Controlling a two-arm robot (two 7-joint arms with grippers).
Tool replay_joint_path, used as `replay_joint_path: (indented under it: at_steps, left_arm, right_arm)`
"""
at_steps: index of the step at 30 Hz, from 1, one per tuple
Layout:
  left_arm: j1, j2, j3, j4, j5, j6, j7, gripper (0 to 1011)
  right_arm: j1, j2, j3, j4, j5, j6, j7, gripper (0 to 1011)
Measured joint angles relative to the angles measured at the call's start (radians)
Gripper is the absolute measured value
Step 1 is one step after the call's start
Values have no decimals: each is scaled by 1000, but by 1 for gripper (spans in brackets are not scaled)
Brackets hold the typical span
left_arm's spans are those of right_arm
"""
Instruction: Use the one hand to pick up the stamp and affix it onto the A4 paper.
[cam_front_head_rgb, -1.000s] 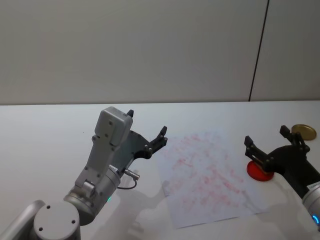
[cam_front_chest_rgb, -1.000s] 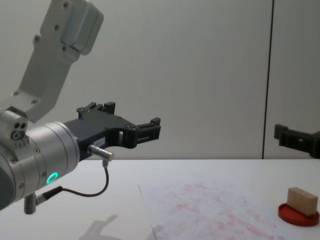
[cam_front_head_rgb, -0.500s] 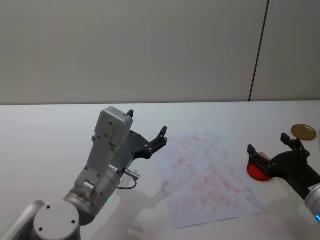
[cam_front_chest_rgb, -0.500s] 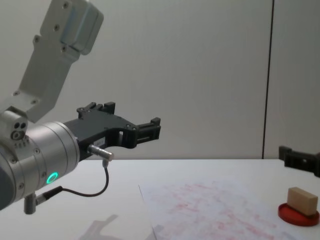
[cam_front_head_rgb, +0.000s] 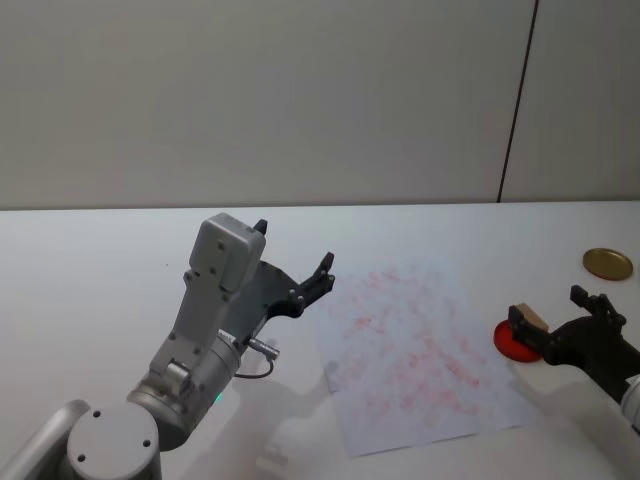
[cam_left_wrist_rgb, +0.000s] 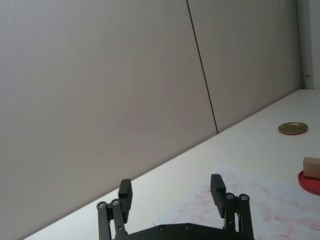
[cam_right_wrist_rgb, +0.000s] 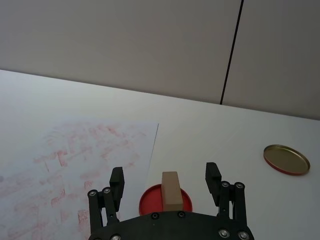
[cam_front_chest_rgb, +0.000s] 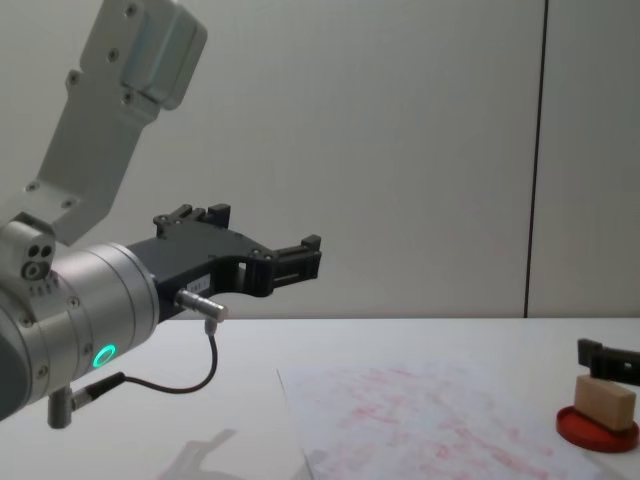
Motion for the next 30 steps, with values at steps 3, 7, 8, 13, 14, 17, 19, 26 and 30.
replay_joint_path:
  at_steps: [3,7,8,13,14,17,19,26,30]
  left_arm:
    - [0,0,0,0,0,0,0,993]
    - [0,0,0,0,0,0,0,993]
    - [0,0,0,0,0,0,0,993]
    - [0,0,0,0,0,0,0,993]
    - [0,0,0,0,0,0,0,993]
    - [0,0,0,0,0,0,0,993]
    - [0,0,0,0,0,0,0,993]
    - [0,0,0,0,0,0,0,993]
    - [0,0,0,0,0,0,0,993]
  right_arm:
    - [10,-1,3,22,7,7,11,1001]
    - [28,-4,5,56,14,15,27,1001]
    - [30,-5,5,61,15,17,29,1001]
    - [45,-10,4,90,17,24,41,1001]
    - [49,-12,3,98,17,27,45,1001]
    - [56,-15,1,111,16,30,49,1001]
    - [62,-18,-1,123,13,34,53,994]
    - [76,-26,-7,152,0,41,63,840]
    - [83,-30,-10,165,-6,43,66,709]
